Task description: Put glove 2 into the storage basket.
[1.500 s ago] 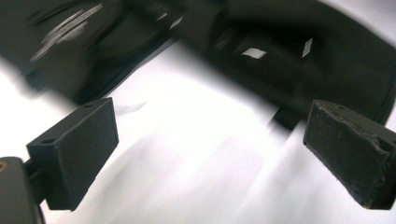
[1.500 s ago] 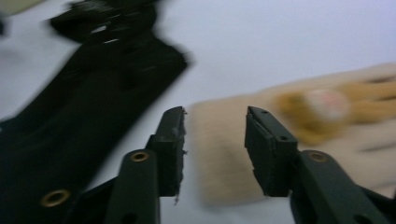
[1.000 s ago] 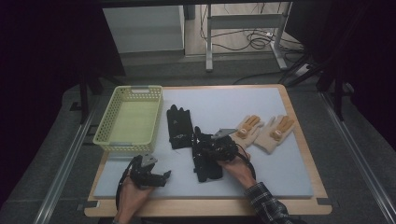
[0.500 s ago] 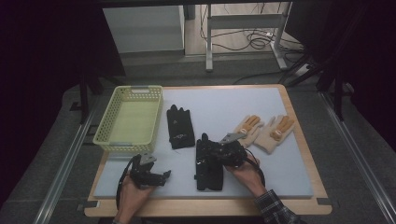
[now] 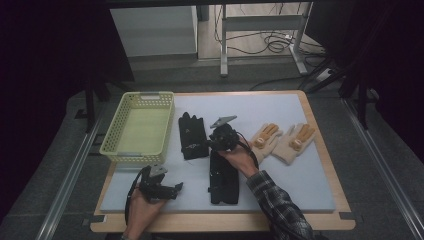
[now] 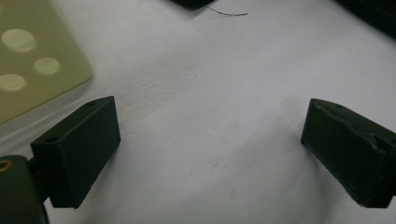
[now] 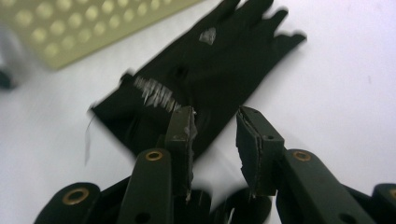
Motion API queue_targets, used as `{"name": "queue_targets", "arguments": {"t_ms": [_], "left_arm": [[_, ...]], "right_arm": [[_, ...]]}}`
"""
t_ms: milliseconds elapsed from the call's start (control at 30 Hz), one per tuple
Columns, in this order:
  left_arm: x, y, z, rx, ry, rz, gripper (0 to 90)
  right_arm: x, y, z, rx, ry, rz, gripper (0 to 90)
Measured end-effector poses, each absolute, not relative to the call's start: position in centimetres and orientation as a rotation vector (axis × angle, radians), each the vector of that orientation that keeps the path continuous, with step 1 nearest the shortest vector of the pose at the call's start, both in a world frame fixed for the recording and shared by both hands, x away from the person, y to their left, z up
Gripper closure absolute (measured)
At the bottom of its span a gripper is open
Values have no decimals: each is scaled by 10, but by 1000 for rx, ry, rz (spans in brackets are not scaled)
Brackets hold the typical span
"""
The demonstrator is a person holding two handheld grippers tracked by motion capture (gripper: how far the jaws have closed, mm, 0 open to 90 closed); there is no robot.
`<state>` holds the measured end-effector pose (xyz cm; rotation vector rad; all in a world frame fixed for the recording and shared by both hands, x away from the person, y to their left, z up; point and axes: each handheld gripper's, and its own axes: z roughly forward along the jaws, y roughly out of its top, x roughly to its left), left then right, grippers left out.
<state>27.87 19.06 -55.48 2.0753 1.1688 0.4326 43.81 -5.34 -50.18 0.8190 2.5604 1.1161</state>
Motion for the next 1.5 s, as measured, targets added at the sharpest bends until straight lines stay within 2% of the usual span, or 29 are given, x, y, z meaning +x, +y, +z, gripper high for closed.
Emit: {"name": "queue_targets", "arguments": {"t_ms": [33, 67, 100, 133, 167, 233, 367, 467, 500, 533, 567, 600, 667, 1100, 1500], "left_arm": [[279, 191, -555, 2076, 1168, 433, 48], [279, 191, -555, 2077, 1169, 433, 48], [279, 191, -555, 2077, 1169, 433, 48], [279, 191, -555, 2076, 1169, 433, 48], [279, 191, -555, 2076, 1169, 433, 48], [279, 191, -555, 2075, 1168, 434, 48], [278, 191, -555, 2074, 1168, 434, 48], [278, 191, -555, 2079, 1166, 436, 48], [278, 191, -555, 2079, 1166, 436, 48], [278, 191, -555, 2079, 1166, 436, 48], [278, 191, -555, 2079, 1167, 436, 48], [278, 191, -555, 2079, 1167, 436, 48], [278, 191, -555, 2079, 1167, 436, 48], [278, 191, -555, 2077, 1168, 436, 49], [278, 191, -555, 2078, 1167, 438, 49]], "right_arm": [[444, -49, -502, 814, 2563, 1117, 648], [455, -38, -503, 810, 2569, 1115, 582], [455, -38, -503, 810, 2569, 1115, 582], [465, -29, -505, 807, 2572, 1107, 513], [465, -29, -505, 807, 2572, 1107, 513], [476, -16, -511, 807, 2581, 1078, 430], [482, -3, -520, 785, 2603, 1000, 410], [487, 3, -526, 819, 2631, 974, 537], [487, 3, -526, 819, 2631, 974, 537], [484, 4, -524, 805, 2608, 944, 730], [484, 4, -524, 805, 2608, 944, 730], [483, 5, -524, 801, 2608, 940, 800], [482, 5, -523, 815, 2618, 946, 838], [473, -8, -502, 894, 2574, 1076, 854], [443, -19, -446, 839, 2500, 1166, 853]]}}
